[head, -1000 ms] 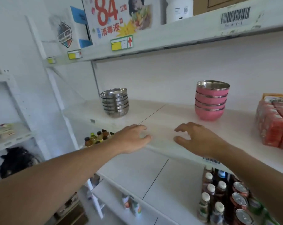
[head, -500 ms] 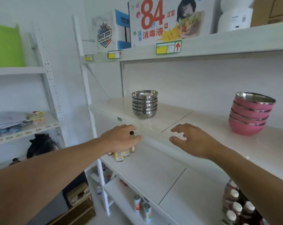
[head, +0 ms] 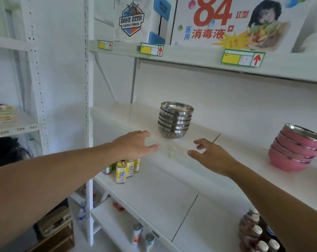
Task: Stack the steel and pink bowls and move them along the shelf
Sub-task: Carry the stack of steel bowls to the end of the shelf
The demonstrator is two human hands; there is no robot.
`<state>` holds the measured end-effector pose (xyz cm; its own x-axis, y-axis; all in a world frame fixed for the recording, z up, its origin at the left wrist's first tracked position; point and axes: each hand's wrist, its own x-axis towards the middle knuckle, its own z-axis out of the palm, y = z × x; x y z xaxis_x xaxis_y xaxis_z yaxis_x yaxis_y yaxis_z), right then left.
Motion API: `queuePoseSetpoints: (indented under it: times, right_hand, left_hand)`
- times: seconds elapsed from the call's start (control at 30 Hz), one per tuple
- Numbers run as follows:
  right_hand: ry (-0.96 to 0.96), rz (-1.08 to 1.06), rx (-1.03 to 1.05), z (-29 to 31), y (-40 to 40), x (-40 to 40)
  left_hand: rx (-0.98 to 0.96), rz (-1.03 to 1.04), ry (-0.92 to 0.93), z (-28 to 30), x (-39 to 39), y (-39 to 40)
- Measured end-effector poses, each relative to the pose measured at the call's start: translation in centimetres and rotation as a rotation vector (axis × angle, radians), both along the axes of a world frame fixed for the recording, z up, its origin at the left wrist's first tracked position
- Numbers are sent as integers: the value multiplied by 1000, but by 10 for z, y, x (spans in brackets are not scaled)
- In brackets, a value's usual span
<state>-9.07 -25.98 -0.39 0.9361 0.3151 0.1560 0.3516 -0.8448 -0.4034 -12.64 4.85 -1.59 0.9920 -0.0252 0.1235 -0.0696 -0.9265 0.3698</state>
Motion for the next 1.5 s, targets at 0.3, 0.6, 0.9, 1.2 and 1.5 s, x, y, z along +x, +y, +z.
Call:
queuePoseSetpoints:
  times: [0.3,0.6,0.9,1.2,1.5]
  right_hand:
    - [31,-4,112,-3,11,52]
    - [38,63,-25,1,-2,122]
    - [61,217,141,-7,15,184]
    - [75,332,366,-8,68,222]
    - [114,342,412,-1,156,250]
  left_hand:
    - [-56,-44,23,4,56,12]
    - [123,-69,12,12,114,-1]
    - [-197,-93,5,2,154,-3]
    - [-414,-25,-124,1,162,39]
    - [-484,-36,-126,6,193,128]
